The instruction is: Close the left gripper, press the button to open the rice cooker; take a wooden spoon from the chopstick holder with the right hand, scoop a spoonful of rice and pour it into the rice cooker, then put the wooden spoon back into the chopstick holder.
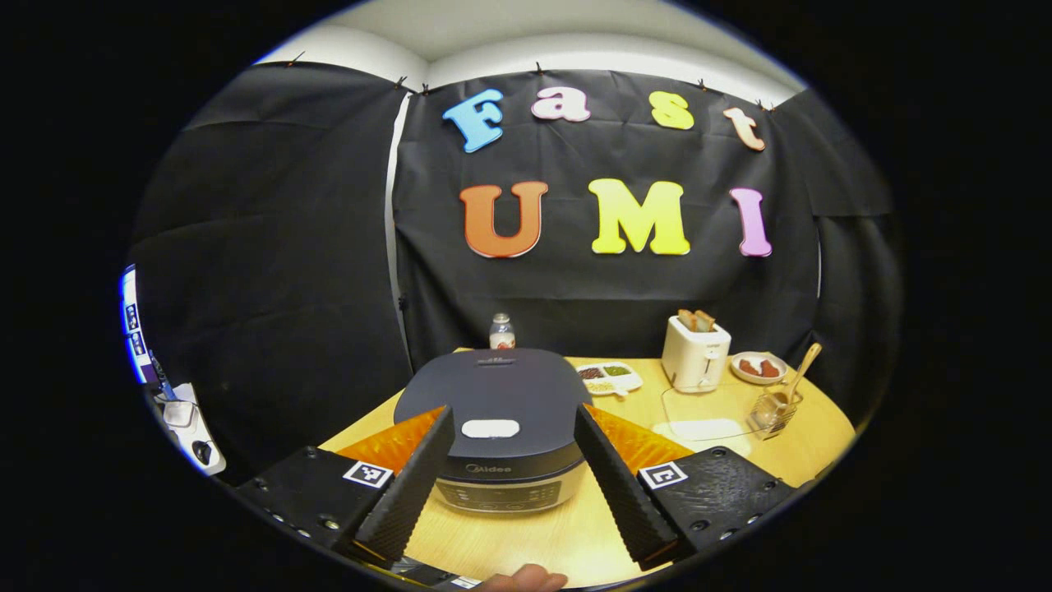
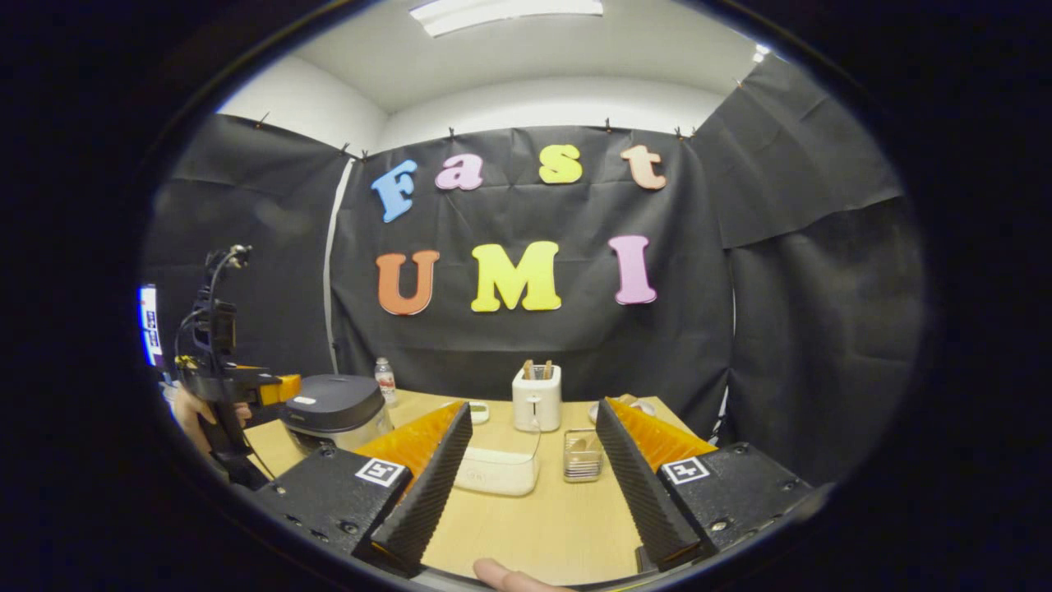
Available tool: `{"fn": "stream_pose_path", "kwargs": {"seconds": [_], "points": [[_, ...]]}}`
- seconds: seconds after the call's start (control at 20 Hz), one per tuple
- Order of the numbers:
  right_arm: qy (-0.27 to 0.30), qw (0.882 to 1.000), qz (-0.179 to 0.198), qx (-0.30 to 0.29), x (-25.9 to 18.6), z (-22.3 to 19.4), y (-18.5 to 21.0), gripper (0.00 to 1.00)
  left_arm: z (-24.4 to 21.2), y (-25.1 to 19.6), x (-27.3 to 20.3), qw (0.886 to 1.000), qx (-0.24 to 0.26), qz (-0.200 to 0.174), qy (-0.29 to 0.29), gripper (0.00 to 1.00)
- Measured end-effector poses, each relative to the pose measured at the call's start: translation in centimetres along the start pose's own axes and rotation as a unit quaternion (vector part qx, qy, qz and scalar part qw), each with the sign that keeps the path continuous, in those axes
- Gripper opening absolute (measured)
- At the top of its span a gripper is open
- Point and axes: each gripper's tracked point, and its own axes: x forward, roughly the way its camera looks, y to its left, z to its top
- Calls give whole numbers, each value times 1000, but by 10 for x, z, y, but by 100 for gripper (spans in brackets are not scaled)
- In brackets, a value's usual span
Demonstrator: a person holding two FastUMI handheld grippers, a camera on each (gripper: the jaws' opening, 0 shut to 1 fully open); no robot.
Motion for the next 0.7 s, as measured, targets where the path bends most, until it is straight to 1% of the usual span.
{"fn": "stream_pose_path", "kwargs": {"seconds": [0.2,0.4,0.6,0.7], "points": [[-5,1000,-14,1,-5,6,-13,98,33,-15,-32,999,-11,-17,-32,93],[-10,1000,-21,-1,-10,12,-20,98,65,-31,-68,997,-5,-42,-67,93],[-11,1000,-26,-3,-14,15,-25,98,74,-47,-101,994,-27,-69,-76,93],[-11,1000,-28,-4,-14,16,-28,98,71,-54,-112,993,-27,-82,-82,93]]}}
